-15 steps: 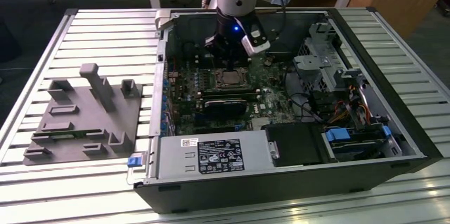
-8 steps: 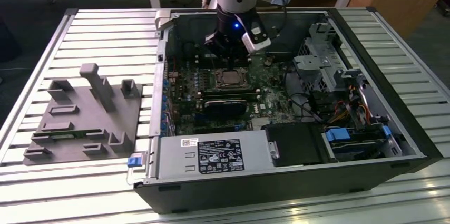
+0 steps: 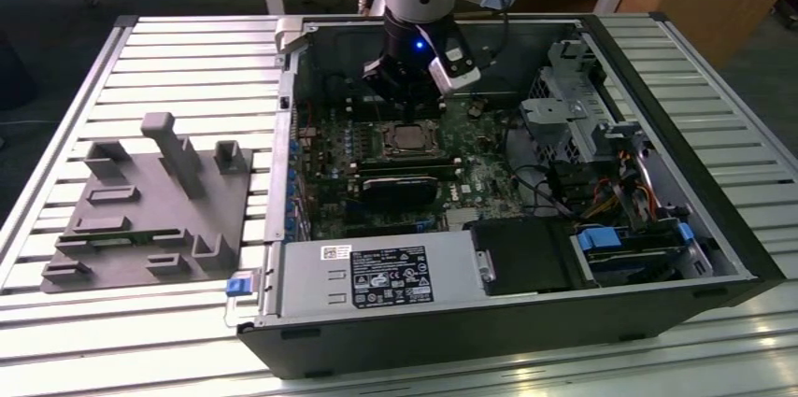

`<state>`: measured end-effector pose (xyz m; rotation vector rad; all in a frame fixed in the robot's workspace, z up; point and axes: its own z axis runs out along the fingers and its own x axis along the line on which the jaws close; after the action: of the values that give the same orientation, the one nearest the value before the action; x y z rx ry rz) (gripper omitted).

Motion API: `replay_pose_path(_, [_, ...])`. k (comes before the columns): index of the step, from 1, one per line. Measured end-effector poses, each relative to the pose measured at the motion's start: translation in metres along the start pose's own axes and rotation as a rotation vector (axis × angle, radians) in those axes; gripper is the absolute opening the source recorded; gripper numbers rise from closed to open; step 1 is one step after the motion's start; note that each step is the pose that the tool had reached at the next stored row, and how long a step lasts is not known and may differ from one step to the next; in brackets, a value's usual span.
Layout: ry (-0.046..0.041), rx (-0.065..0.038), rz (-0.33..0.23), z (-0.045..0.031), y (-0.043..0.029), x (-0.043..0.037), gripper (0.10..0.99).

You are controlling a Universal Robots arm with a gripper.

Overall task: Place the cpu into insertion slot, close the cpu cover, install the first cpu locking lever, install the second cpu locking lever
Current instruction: 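Install the first cpu locking lever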

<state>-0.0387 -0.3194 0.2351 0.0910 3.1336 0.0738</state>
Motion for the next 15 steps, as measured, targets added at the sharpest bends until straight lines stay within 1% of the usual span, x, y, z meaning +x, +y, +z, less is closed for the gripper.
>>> replay_pose_path(5, [0.0000, 0.000, 0.000, 0.0000, -0.0001, 0.0024, 0.106])
replay_pose_path(15, [0.0000, 0.000, 0.000, -0.0001, -0.0009, 0.0156, 0.106])
